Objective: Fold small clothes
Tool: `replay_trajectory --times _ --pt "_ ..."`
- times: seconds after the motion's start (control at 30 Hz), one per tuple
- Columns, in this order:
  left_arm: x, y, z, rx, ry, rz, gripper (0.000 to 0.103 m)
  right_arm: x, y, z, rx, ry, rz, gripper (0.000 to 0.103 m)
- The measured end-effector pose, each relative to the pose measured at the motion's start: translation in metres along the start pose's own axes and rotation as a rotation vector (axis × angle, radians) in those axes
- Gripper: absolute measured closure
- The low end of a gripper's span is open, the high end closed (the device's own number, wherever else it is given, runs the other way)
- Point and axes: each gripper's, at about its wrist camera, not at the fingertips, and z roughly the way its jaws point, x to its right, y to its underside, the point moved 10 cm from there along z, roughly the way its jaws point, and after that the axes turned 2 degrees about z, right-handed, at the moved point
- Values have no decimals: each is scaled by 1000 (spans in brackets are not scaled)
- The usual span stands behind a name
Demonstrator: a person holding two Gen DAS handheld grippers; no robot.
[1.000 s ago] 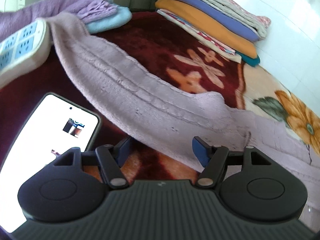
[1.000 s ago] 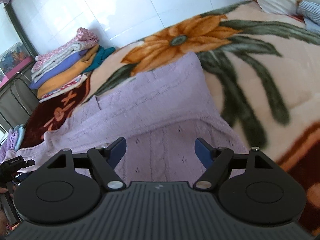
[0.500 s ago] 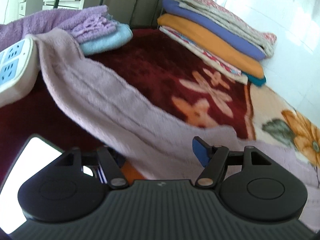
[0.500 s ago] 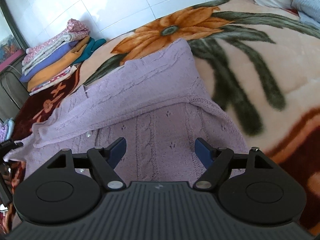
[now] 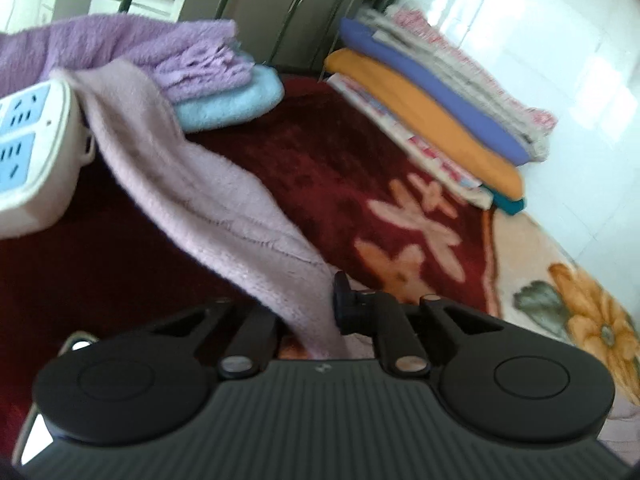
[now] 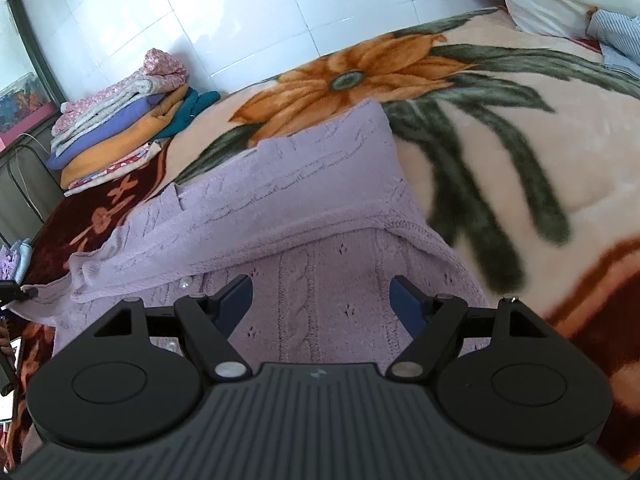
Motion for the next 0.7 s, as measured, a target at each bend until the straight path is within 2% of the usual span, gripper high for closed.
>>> replay_trajectory --times 0.17,0.4,0.7 --pt "21 -9 -23 72 69 87 95 -3 -2 -4 16 -12 2 22" --pt "68 -22 -57 154 178 143 95 -8 -5 -10 32 -18 -12 22" --pt "139 -10 -84 164 298 199 95 -10 -5 -14 39 -26 -11 22"
